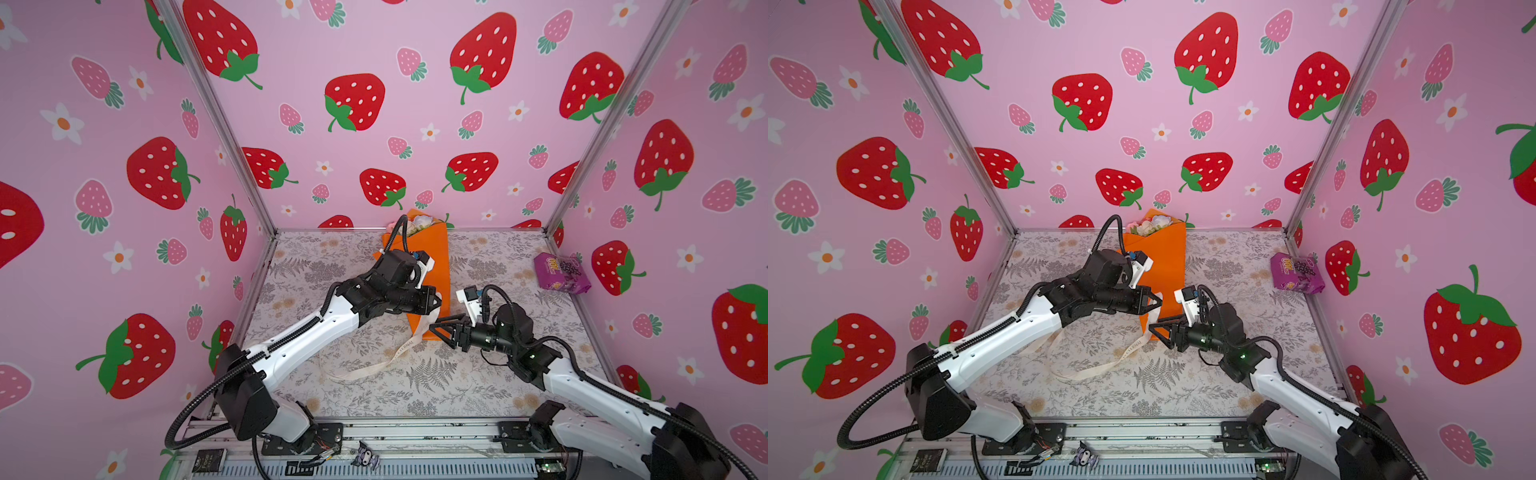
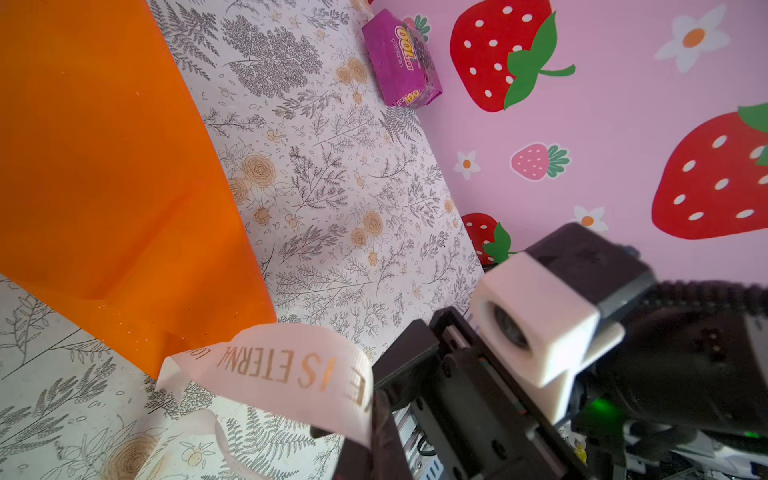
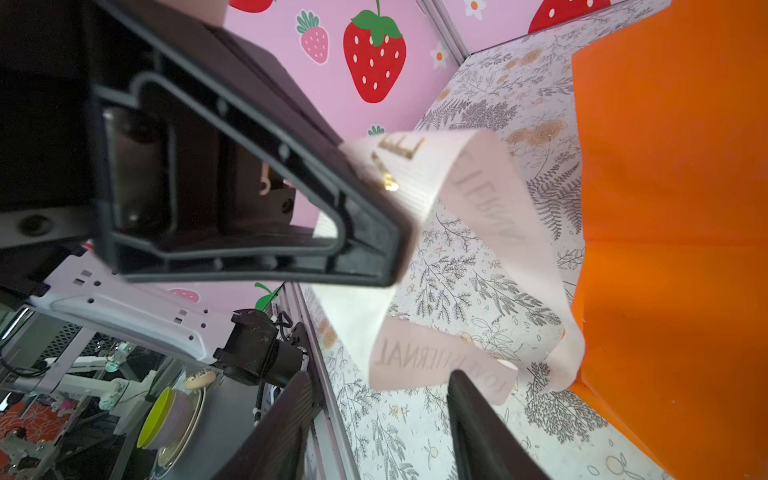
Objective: Tie the bouquet of fake flowers
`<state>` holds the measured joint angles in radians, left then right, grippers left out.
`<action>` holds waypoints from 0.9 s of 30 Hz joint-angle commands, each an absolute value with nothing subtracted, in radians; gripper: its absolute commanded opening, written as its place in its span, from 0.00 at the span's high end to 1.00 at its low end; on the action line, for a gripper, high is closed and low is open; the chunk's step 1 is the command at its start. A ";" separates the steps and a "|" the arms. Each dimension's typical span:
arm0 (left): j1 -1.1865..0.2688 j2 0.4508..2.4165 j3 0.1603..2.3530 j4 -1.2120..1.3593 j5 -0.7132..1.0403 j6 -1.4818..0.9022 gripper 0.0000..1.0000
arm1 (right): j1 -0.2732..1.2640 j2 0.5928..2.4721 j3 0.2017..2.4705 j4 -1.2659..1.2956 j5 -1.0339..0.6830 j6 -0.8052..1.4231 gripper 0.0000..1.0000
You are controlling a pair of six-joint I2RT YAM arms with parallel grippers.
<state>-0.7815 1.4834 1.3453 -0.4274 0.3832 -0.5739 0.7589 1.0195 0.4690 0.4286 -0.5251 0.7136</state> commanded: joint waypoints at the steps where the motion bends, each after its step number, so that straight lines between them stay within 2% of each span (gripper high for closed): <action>1: -0.779 1.481 1.367 -0.400 0.403 -0.603 0.97 | 0.782 1.041 0.491 0.562 -0.448 0.709 0.44; 5: -0.779 1.477 1.359 -0.400 0.399 -0.606 0.96 | 0.785 1.073 0.490 0.619 -0.401 0.727 0.44; 7: -0.779 1.482 1.359 -0.400 0.406 -0.608 0.96 | 0.787 1.089 0.492 0.645 -0.388 0.740 0.48; 8: -0.779 1.484 1.360 -0.402 0.408 -0.607 0.95 | 0.788 1.089 0.491 0.649 -0.373 0.744 0.55; 9: -0.778 1.486 1.361 -0.408 0.407 -0.608 0.90 | 0.787 1.085 0.487 0.652 -0.358 0.750 0.64; 11: -0.776 1.482 1.360 -0.419 0.399 -0.603 0.86 | 0.787 1.071 0.476 0.667 -0.345 0.745 0.82; 12: -0.775 1.475 1.358 -0.429 0.384 -0.600 0.76 | 0.787 1.056 0.471 0.656 -0.326 0.741 0.91; 14: -0.772 1.460 1.358 -0.478 0.336 -0.589 0.51 | 0.787 1.019 0.461 0.591 -0.262 0.741 1.00; 15: -0.768 1.445 1.351 -0.510 0.299 -0.583 0.42 | 0.786 0.995 0.456 0.549 -0.225 0.734 1.00; 20: -0.690 1.307 1.216 -0.688 0.008 -0.662 0.22 | 0.786 0.839 0.442 0.296 -0.042 0.718 1.00; 22: -0.598 1.250 1.127 -0.761 -0.042 -0.710 0.20 | 0.786 0.766 0.429 0.239 -0.002 0.715 1.00; 27: -0.310 1.172 0.927 -0.824 -0.019 -0.722 0.19 | 0.785 0.603 0.438 0.085 0.130 0.714 1.00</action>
